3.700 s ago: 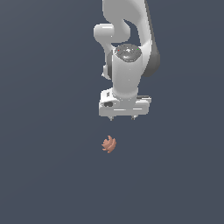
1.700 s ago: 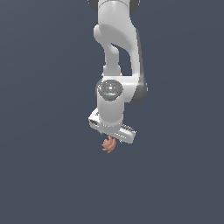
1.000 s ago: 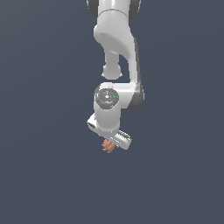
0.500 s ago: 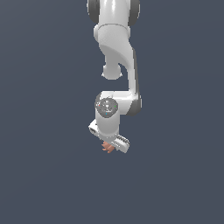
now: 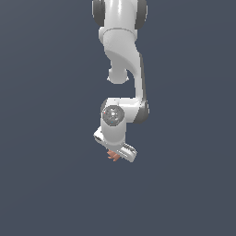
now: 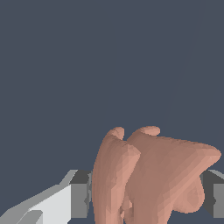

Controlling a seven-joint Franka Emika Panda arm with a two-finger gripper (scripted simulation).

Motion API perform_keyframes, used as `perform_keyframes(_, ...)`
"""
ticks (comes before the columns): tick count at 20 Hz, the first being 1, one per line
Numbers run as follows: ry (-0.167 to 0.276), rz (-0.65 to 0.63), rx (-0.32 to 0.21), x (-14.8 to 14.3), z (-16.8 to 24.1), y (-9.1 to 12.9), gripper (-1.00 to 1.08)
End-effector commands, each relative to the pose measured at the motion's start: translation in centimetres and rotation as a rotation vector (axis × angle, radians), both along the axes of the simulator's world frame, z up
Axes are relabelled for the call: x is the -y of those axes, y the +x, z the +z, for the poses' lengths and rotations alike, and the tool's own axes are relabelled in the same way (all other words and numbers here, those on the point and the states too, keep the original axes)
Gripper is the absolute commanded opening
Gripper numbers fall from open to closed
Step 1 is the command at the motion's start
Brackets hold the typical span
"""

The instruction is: Pick up the object and move it to a goal position.

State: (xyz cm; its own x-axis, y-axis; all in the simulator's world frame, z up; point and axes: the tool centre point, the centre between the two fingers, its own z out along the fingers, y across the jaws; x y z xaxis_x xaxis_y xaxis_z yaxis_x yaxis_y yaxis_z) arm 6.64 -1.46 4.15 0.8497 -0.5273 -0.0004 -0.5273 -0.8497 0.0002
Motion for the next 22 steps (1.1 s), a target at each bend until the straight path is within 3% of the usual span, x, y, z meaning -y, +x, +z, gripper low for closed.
perform_keyframes(1,0.000,0.000,0.000,0.0,0.0,0.0,-1.00)
perform_keyframes(12,0.000,0.000,0.000,0.6,1.1,-0.1,-1.00)
perform_keyframes(22,0.001,0.000,0.000,4.4,8.1,-0.4,-1.00)
